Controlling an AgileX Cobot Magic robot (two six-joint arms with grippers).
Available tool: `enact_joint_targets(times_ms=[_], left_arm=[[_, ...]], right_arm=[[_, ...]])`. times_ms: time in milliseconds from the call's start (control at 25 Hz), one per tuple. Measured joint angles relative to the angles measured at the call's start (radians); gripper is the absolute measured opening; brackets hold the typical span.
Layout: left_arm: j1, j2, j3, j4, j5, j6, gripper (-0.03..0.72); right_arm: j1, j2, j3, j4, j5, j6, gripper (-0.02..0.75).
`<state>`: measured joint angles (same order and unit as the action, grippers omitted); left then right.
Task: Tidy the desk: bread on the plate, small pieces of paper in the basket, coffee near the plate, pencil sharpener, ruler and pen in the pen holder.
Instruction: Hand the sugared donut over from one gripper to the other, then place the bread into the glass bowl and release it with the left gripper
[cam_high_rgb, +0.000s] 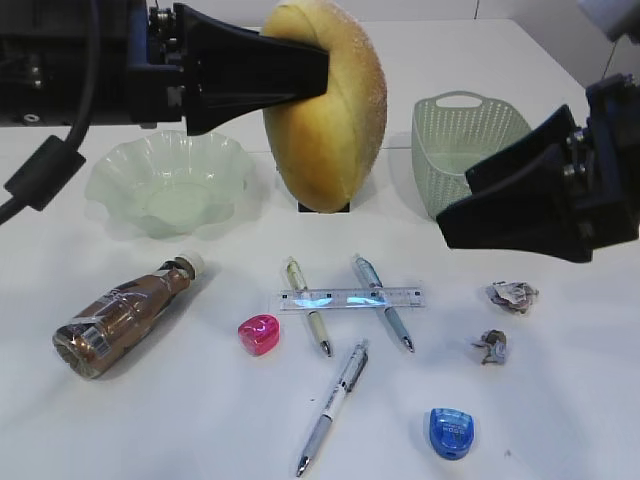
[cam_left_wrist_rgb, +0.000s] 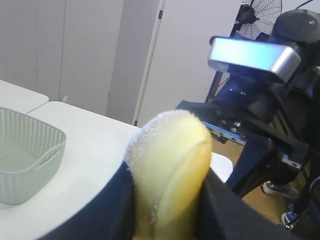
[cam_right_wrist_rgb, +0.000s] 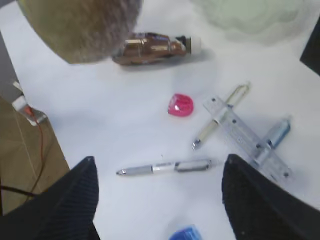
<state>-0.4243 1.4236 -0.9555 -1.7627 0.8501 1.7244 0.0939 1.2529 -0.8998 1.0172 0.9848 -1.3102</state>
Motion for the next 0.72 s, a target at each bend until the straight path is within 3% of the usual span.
enact_joint_targets(times_ms=[440, 720], left_arm=[[0.0, 0.0, 0.0, 0.0, -0.004, 0.0, 0.211], [0.0, 0.0, 0.0, 0.0, -0.032, 0.0, 0.211]], right_arm=[[0.0, -0.038, 0.0, -0.527, -0.076, 0.414, 0.592], [0.0, -0.116, 0.0, -0.831, -0.064, 0.824, 0.511]])
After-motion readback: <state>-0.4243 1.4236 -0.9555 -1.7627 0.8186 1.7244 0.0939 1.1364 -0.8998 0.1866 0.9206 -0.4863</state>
